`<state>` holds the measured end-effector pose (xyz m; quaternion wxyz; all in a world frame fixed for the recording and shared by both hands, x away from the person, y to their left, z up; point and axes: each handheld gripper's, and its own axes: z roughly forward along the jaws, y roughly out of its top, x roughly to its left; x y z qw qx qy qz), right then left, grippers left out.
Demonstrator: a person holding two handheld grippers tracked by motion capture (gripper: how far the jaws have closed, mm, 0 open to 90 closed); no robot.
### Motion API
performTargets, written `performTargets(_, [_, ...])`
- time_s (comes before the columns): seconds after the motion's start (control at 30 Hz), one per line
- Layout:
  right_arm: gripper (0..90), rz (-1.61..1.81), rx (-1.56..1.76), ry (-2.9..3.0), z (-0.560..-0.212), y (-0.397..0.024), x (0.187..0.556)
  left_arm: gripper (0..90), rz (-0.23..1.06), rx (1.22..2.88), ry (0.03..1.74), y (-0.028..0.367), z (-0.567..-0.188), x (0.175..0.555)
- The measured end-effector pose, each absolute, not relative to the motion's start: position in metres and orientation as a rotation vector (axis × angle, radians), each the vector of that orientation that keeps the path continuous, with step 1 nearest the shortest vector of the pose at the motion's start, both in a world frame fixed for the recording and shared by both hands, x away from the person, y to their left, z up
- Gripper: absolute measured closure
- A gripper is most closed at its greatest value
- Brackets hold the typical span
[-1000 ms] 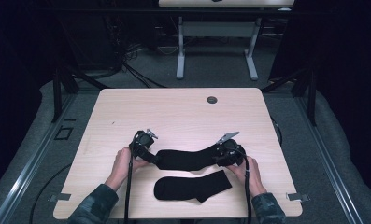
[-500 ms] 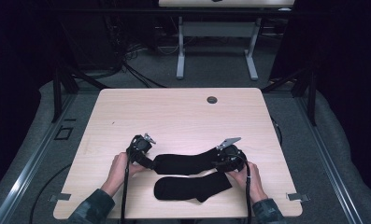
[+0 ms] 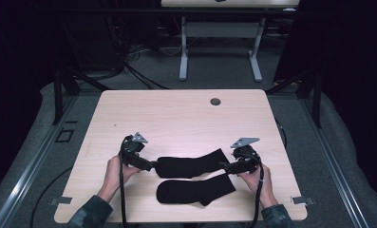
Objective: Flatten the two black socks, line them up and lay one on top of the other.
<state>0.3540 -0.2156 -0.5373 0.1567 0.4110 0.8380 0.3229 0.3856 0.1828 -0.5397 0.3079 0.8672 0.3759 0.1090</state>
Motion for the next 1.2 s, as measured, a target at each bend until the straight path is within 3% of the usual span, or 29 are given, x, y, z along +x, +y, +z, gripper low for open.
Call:
performTargets(0.27, [10.9,0.954,1.235,2.301,-0.527,-0.251,0.328,0.1,0.433,2.219,1.043,0.219,-0.53,0.356])
performTargets(0.63, [6.2,0.926,1.409,2.199,-0.554,-0.301,0.299,0.0,0.451,2.164,1.188,0.265,-0.565,0.33])
performTargets(0.9, [8.8,0.878,1.423,2.169,-0.576,-0.313,0.292,0.0,0.481,2.153,1.21,0.27,-0.585,0.323])
performTargets(1.2, [3.2,0.879,1.441,2.128,-0.588,-0.319,0.292,0.0,0.501,2.088,1.208,0.273,-0.593,0.32])
